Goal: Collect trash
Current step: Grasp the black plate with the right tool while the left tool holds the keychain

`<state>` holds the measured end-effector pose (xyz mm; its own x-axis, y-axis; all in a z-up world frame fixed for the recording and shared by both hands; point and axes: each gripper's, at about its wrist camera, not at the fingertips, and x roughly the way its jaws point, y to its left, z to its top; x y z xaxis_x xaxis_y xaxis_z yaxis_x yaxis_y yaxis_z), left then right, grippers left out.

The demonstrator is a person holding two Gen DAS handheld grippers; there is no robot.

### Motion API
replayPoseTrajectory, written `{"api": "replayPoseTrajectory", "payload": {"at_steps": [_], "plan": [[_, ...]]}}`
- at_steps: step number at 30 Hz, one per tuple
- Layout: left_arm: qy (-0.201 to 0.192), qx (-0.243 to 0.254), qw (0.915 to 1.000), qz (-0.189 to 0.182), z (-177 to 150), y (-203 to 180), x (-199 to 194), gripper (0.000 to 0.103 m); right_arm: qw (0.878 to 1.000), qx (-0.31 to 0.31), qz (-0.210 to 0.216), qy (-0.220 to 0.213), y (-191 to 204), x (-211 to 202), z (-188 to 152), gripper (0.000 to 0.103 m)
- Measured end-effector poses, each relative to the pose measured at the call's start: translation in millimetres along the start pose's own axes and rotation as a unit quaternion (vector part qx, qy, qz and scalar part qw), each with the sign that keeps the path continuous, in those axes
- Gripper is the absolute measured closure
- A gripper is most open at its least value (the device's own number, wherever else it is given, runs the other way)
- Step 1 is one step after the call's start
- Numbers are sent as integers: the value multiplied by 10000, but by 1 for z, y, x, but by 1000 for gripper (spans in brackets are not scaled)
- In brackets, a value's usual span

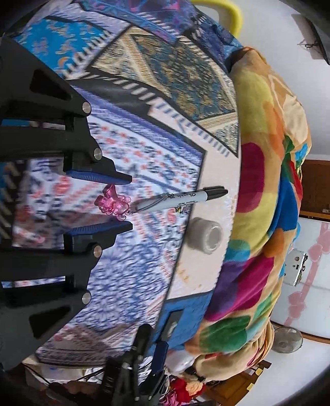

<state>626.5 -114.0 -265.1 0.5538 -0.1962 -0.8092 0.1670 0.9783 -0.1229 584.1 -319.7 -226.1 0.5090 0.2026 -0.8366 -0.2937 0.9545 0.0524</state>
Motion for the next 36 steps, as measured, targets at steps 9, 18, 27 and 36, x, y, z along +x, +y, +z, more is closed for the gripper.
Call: {"api": "replayPoseTrajectory", "payload": {"at_steps": [9,18,27,36], "plan": [[-45,151,9996,235,-26,5,-19,74,9995,257,-108,-176,-10,2,9,38],[-160,-235,9994,200,-38,34,-38,74,9991,-414,-87,-80,-8,13,8,38],[-443,-417,9979,203,-35,34,-70,74,9978,-614,26,-232,14,-3,-14,80],[-718,-676,9950,134,-31,35,-114,74,9978,-601,34,-278,45,-19,-23,80]]}}
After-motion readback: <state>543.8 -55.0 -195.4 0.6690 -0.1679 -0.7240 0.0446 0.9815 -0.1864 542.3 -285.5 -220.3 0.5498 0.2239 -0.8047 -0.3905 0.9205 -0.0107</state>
